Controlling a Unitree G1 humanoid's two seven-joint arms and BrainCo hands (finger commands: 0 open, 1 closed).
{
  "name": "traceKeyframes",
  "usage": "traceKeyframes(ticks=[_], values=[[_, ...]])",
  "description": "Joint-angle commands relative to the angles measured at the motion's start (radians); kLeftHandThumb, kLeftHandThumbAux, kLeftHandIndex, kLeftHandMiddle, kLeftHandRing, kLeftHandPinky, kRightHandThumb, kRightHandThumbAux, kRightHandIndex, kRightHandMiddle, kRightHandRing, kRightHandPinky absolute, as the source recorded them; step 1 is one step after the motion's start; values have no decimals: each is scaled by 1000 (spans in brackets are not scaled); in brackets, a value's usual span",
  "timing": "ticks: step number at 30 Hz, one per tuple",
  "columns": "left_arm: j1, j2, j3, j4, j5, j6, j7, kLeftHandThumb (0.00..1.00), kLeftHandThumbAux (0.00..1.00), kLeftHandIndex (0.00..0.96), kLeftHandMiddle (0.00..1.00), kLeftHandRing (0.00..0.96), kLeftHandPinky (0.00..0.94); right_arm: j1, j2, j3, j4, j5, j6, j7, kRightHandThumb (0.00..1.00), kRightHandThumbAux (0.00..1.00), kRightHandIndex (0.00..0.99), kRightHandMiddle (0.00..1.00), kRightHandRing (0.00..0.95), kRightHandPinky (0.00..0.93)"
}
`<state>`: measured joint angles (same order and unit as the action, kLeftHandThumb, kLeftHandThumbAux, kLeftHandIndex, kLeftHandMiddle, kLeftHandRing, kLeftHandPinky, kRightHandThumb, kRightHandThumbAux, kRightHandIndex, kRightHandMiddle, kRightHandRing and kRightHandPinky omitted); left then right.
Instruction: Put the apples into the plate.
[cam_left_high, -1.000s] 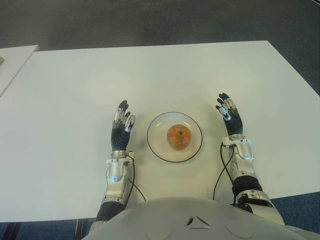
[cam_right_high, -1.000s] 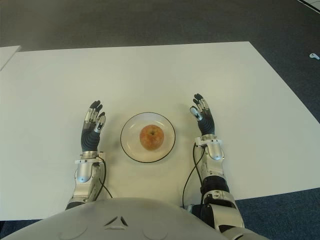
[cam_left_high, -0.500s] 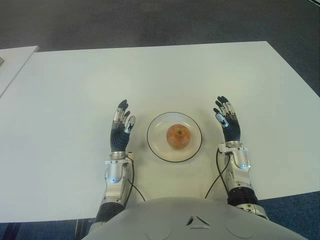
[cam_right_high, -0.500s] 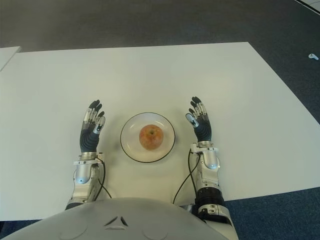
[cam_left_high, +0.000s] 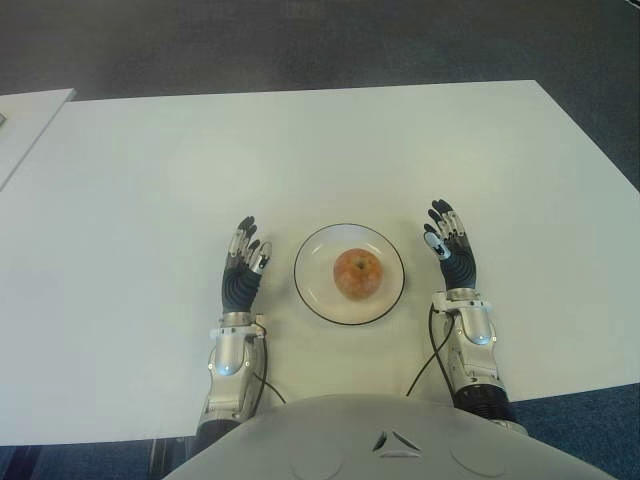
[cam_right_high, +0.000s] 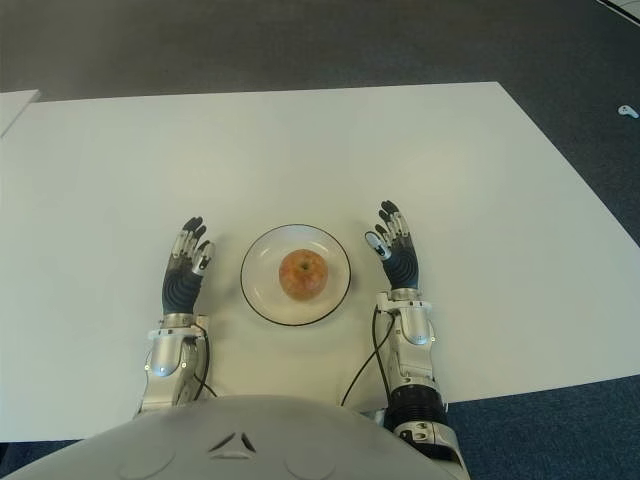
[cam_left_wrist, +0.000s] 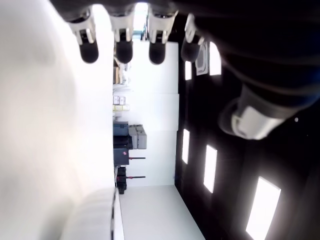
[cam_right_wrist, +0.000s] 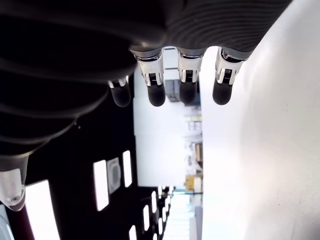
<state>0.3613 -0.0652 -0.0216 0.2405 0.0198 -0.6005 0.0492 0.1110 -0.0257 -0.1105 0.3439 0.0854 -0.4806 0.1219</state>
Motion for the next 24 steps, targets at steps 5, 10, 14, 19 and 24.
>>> traceKeyframes(ticks=[5,10,14,19,24], values=[[69,-51,-19,-38,-21,115,30,0,607,36,0,0,0,49,26,7,-7,12,115,-25,75,518,0,0,0,0],[70,-53,-24,-37,-30,109,25,0,637,29,0,0,0,53,30,8,-24,18,131,-26,81,516,0,0,0,0],[72,-57,-29,-42,-36,107,27,0,644,24,0,0,0,55,28,11,-35,23,142,-19,88,509,0,0,0,0],[78,-57,-36,-58,-42,121,28,0,647,25,1,0,0,58,24,17,-43,29,157,-9,95,503,0,0,0,0],[79,-51,-42,-66,-54,127,17,0,655,27,4,0,0,58,24,18,-43,28,159,-8,100,496,0,0,0,0]])
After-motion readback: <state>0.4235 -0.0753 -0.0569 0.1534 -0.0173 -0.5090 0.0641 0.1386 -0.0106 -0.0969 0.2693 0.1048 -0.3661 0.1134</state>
